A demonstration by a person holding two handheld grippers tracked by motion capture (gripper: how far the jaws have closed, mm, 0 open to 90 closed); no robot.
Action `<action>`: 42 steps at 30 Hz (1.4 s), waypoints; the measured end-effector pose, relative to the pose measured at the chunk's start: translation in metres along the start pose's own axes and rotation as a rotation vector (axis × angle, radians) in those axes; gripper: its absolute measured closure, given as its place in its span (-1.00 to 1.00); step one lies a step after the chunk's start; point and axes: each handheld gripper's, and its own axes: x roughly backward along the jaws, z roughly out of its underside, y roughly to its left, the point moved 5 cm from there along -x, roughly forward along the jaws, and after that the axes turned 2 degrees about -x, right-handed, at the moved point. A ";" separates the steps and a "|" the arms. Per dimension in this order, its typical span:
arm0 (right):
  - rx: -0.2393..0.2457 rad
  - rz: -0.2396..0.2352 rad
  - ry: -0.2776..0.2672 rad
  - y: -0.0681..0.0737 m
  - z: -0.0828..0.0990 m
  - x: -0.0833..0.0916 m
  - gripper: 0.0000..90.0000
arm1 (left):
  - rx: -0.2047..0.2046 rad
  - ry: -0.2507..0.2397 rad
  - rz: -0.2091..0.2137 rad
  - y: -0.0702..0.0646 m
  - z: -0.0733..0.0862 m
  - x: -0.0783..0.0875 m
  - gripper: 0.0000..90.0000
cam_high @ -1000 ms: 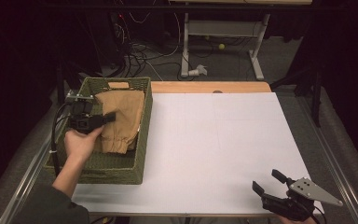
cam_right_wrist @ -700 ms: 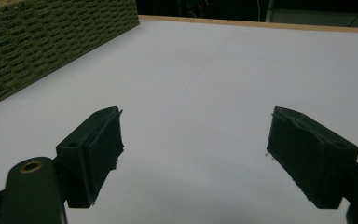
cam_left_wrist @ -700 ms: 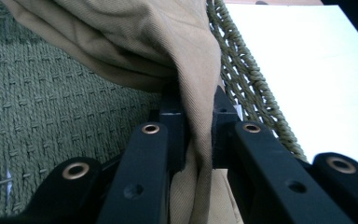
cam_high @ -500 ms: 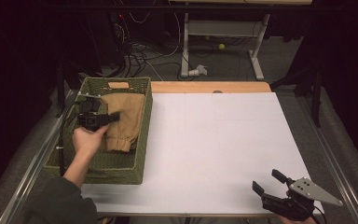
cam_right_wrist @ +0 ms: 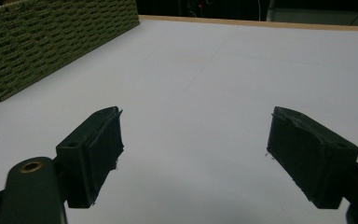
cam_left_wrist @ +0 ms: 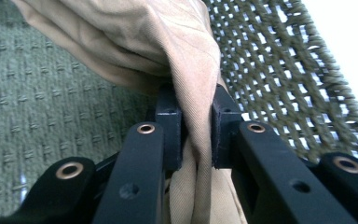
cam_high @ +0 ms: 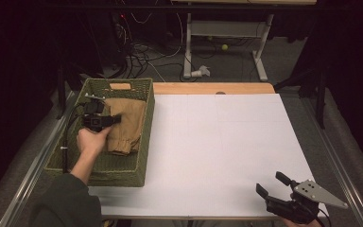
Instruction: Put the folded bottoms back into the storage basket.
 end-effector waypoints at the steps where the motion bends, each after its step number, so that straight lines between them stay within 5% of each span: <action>1: 0.000 0.000 0.000 0.000 0.000 0.000 -0.57 | -0.002 -0.003 -0.007 0.001 0.000 0.000 0.61; 11: 0.002 0.001 -0.002 0.000 0.000 0.000 -0.57 | -0.028 0.003 -0.109 0.009 0.003 0.000 -0.07; 17: 0.001 0.002 -0.001 0.000 0.000 0.000 -0.57 | -0.012 -0.005 -0.120 0.012 0.004 0.002 -0.15; 42: 0.004 0.006 -0.005 0.001 0.000 0.001 -0.57 | -0.131 -0.153 -0.055 -0.008 0.012 0.055 -0.17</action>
